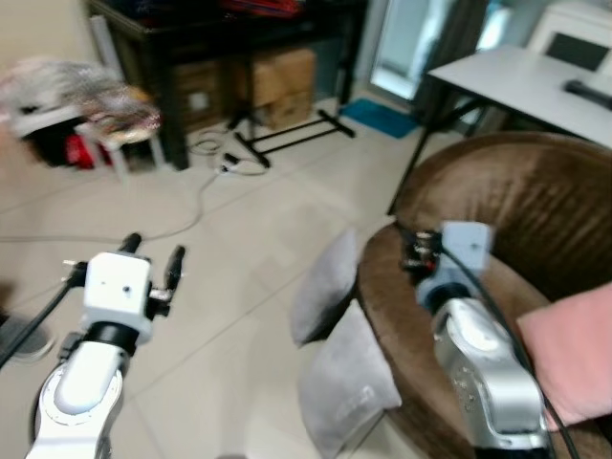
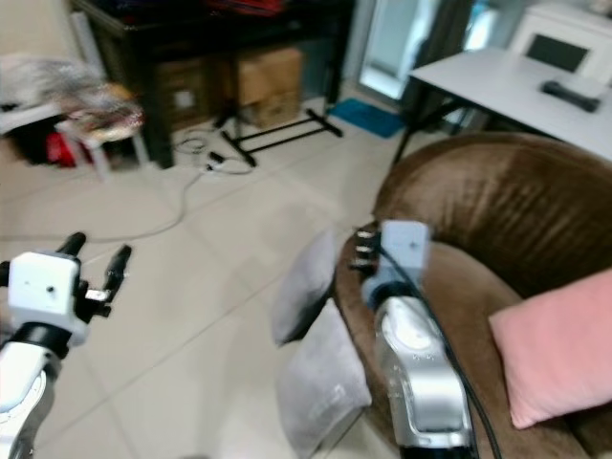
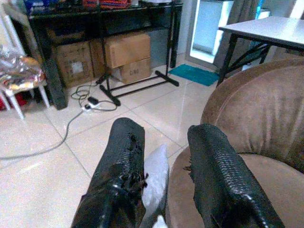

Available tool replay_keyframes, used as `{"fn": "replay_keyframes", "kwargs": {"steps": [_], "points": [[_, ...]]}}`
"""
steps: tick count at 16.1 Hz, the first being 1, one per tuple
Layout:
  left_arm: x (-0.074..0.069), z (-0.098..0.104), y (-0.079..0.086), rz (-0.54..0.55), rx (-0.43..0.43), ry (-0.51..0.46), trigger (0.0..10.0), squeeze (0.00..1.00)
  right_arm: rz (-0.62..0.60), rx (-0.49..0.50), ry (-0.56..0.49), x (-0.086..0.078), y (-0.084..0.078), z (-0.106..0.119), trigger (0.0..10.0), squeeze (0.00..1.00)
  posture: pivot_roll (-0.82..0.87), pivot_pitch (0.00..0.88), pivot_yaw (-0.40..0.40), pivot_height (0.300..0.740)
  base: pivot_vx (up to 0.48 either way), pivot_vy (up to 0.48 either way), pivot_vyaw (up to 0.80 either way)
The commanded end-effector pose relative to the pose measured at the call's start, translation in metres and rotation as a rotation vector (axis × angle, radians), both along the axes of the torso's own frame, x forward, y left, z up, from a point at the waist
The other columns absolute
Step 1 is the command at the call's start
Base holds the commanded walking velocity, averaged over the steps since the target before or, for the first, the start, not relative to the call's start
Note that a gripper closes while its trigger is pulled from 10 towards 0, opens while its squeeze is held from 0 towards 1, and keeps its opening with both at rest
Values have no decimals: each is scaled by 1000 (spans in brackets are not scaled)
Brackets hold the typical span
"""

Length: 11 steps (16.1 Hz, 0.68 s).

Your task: Move the pillow to the sofa from floor

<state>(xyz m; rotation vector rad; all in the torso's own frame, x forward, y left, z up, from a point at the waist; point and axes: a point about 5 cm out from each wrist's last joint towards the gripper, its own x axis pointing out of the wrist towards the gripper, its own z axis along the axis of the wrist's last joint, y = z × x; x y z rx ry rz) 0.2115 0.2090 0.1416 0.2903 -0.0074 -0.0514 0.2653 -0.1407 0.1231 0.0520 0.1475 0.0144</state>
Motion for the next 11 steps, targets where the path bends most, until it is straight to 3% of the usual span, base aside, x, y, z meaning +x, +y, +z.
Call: {"fn": "replay_keyframes", "kwargs": {"steps": [1,2,5,9,11], "points": [[3,3,-9,-39,-11,-14,10000,0,-53,-29,8,-1,-16,0,10000,0,85,0,-50,740,334,0,-800],[3,3,-9,-41,-10,-12,10000,0,-58,-48,8,-1,-17,0,10000,0,85,0,-50,740,334,0,-800],[3,0,-9,-52,-9,4,10000,0,-56,-51,1,-1,-16,0,10000,0,86,0,-50,740,318,0,0],[1,-5,-12,-89,19,35,10000,0,-50,-24,13,-2,-16,-2,10000,0,86,0,-50,735,0,0,0],[0,-4,-5,-38,37,14,10000,0,-54,-13,2,-3,-17,-2,10000,0,87,0,-56,720,0,0,0]]}}
